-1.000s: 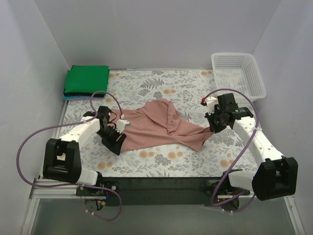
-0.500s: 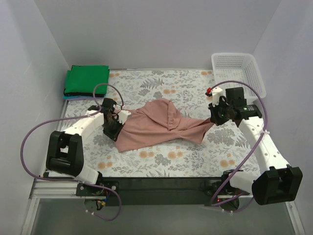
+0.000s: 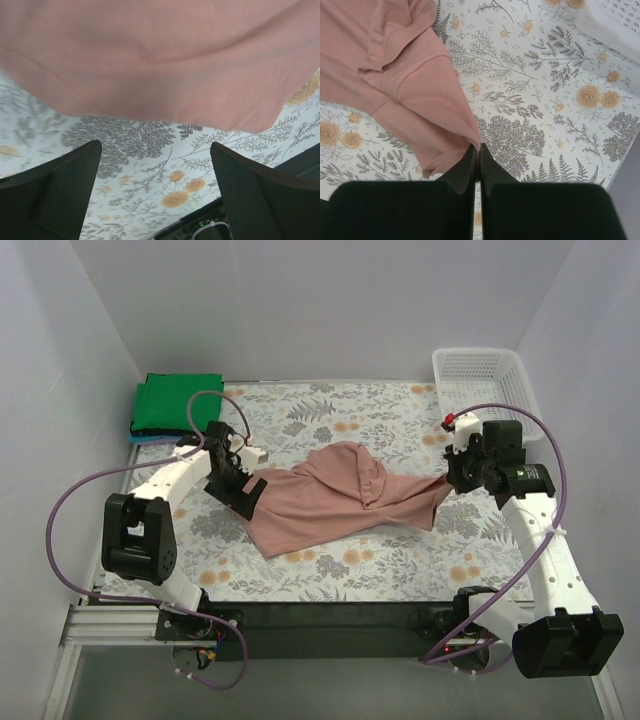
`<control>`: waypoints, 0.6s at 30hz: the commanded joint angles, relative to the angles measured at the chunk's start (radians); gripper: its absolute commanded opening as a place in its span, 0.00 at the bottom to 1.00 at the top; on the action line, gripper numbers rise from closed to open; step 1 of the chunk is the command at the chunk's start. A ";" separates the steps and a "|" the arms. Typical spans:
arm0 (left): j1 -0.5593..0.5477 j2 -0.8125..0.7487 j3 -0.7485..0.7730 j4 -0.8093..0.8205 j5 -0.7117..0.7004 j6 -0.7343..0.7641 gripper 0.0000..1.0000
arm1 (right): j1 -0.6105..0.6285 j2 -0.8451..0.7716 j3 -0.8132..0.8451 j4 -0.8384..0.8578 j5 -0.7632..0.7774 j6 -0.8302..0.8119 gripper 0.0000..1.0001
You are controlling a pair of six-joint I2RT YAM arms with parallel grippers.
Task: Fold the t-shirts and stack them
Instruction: Flatten the tshirt out
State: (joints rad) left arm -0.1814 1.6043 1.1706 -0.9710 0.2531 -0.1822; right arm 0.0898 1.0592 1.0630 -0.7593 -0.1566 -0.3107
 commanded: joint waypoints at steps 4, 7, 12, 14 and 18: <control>0.031 -0.030 -0.072 0.153 0.038 -0.128 0.91 | -0.010 0.019 0.072 0.044 -0.032 0.024 0.01; 0.049 0.022 -0.043 0.167 0.057 -0.181 0.87 | -0.012 0.042 0.075 0.044 -0.035 0.025 0.01; 0.049 0.081 -0.077 0.233 -0.010 -0.241 0.84 | -0.010 0.061 0.107 0.046 -0.078 0.036 0.01; 0.049 0.103 -0.083 0.268 -0.046 -0.267 0.85 | -0.012 0.064 0.110 0.043 -0.080 0.036 0.01; 0.049 0.172 -0.055 0.281 -0.005 -0.313 0.63 | -0.012 0.071 0.129 0.043 -0.092 0.022 0.01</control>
State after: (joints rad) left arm -0.1337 1.7535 1.1019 -0.7418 0.2352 -0.4450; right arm 0.0845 1.1278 1.1358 -0.7448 -0.2188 -0.2871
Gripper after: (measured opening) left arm 0.717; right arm 0.030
